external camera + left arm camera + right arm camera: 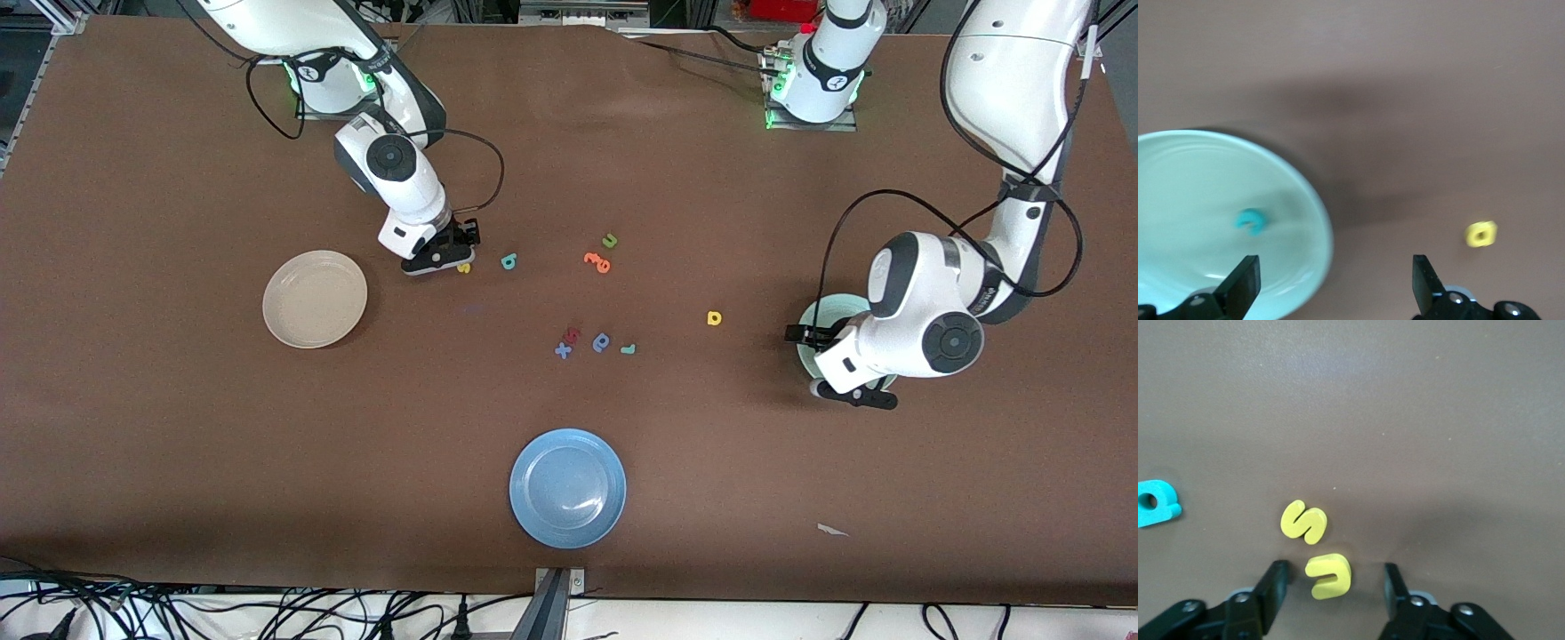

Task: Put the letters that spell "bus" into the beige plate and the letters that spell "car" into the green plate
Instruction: 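Carry the yellow u to the beige plate while the left gripper reaches a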

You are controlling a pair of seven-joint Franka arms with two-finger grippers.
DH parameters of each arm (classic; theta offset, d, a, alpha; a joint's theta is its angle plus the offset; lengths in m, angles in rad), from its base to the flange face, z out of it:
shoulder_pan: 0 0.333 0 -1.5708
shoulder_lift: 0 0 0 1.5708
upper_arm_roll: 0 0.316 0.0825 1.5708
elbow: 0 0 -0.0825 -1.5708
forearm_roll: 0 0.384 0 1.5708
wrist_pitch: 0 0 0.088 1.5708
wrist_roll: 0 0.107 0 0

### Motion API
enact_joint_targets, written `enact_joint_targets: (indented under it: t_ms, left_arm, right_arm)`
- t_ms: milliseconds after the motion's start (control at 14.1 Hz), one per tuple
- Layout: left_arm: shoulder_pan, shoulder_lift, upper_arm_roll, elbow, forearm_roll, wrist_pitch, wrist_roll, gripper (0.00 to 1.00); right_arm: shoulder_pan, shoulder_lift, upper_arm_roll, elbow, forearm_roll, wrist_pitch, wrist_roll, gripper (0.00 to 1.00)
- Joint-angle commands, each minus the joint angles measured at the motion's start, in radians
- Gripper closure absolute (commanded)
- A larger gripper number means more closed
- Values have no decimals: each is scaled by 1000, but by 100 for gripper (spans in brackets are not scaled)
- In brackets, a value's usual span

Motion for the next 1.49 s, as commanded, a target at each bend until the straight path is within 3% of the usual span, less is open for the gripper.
enact_joint_targets:
  t_ms: [0,213,638,922,1205,1418]
  left_arm:
    - [-40,-18,-36,-77,-20,108,-154,0]
    - [-52,-58,-79,-226,-6,322,-254,0]
    - [-144,-83,-81,-373,142,505,-514,5]
    - [-173,-72,-81,-381,219,516,-610,20]
    - [-169,-58,-83,-383,219,516,-612,39]
    - [-169,-43,-81,-373,219,516,-610,45]
  right_arm:
    - [-1,-17,-5,-20,-20,9,-17,46]
    - [-1,-19,-5,-20,-20,9,-17,61]
    - [-1,-63,-5,-19,-20,-44,-23,87]
    - [-31,-158,-19,-11,-3,-148,-100,90]
    - [-155,-236,-19,-6,-3,-228,-279,89]
    - [-266,-244,-21,0,-1,-236,-455,88]
